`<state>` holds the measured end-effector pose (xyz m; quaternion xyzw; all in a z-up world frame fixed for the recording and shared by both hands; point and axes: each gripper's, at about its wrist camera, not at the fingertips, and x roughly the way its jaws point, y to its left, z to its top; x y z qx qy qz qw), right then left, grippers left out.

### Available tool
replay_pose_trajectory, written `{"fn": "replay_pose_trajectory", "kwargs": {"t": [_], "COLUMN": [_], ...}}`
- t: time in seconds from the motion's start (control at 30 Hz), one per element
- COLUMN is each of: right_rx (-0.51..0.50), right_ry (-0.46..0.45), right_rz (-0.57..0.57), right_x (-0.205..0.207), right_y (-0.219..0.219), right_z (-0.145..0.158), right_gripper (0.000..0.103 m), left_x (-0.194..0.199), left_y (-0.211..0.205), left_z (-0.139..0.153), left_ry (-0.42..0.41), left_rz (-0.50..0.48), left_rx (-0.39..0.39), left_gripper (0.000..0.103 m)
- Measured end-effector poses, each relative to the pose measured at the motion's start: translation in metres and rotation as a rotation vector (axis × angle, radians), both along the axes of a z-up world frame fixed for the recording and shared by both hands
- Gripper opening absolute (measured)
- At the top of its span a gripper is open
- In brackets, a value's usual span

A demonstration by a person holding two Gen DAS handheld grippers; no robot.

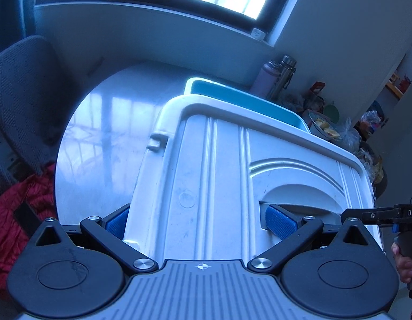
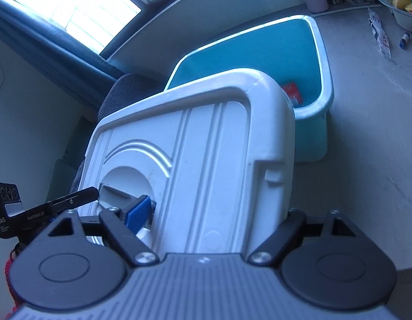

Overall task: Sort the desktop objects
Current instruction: 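Lower the white lid flat onto the teal tub's rim with both tools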

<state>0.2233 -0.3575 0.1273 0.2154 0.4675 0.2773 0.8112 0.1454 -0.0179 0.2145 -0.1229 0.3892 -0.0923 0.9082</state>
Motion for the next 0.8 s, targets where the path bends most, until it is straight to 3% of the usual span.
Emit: {"fn": "replay_pose_trajectory", "kwargs": {"t": [0.8], "right_rx": [-0.016], "right_ry": [0.020], "right_rz": [0.033], "right_x": [0.170], "right_y": [-0.022], "right_z": [-0.003], "right_gripper": [0.084], "left_x": [0.177], "left_y": [-0.026], "left_z": [-0.005], "left_ry": [0.013], "left_rz": [0.053], "left_rx": [-0.012], "left_gripper": [0.102]}}
